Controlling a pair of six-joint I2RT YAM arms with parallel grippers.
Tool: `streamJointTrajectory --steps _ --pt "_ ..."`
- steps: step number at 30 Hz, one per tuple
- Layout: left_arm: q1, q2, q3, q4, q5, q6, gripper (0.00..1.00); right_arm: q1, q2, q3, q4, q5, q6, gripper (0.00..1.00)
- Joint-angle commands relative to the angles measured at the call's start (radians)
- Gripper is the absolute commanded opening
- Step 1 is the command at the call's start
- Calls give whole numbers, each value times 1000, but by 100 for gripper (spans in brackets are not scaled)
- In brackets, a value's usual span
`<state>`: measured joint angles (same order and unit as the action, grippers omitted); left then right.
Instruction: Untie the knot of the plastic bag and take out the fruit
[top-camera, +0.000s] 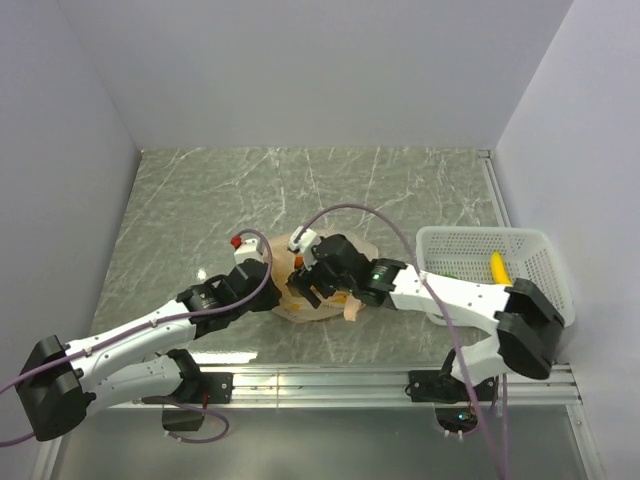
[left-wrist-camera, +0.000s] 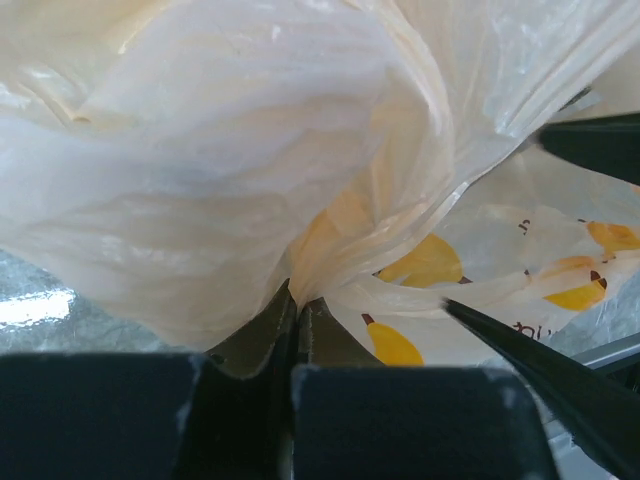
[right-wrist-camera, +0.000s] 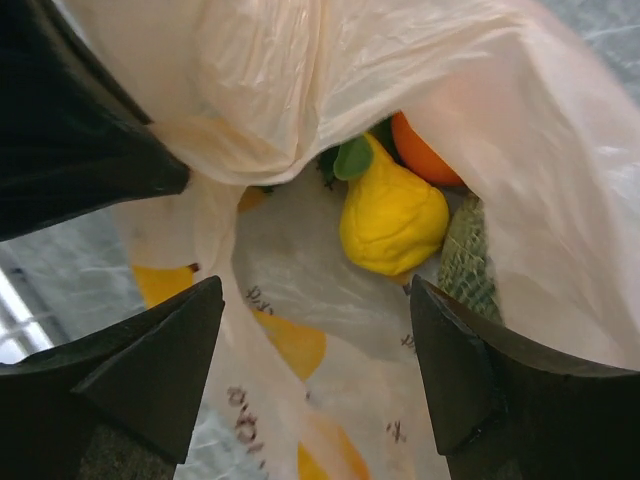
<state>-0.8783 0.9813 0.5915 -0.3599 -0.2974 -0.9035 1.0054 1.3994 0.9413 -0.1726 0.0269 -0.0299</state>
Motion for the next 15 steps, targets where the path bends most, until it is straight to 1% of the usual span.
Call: streamJointTrajectory --steps 1,5,6,9,12,14,15 --pt "4 -13 22 7 -13 -3 0 1 83 85 32 2 -103 81" --pt "4 -4 16 28 3 -6 1 -2 180 116 64 109 -142 74" --pt "4 -1 11 33 7 -6 1 1 196 120 74 128 -157 69" --pt "4 14 2 42 18 -8 1 -2 251 132 116 182 -177 63" --pt "4 23 -4 52 29 -8 1 -7 328 136 148 232 -186 60" --pt "4 22 -7 55 29 -8 1 -11 358 136 166 252 -189 60" --pt "4 22 -10 56 27 -6 1 -14 371 133 171 257 -192 62"
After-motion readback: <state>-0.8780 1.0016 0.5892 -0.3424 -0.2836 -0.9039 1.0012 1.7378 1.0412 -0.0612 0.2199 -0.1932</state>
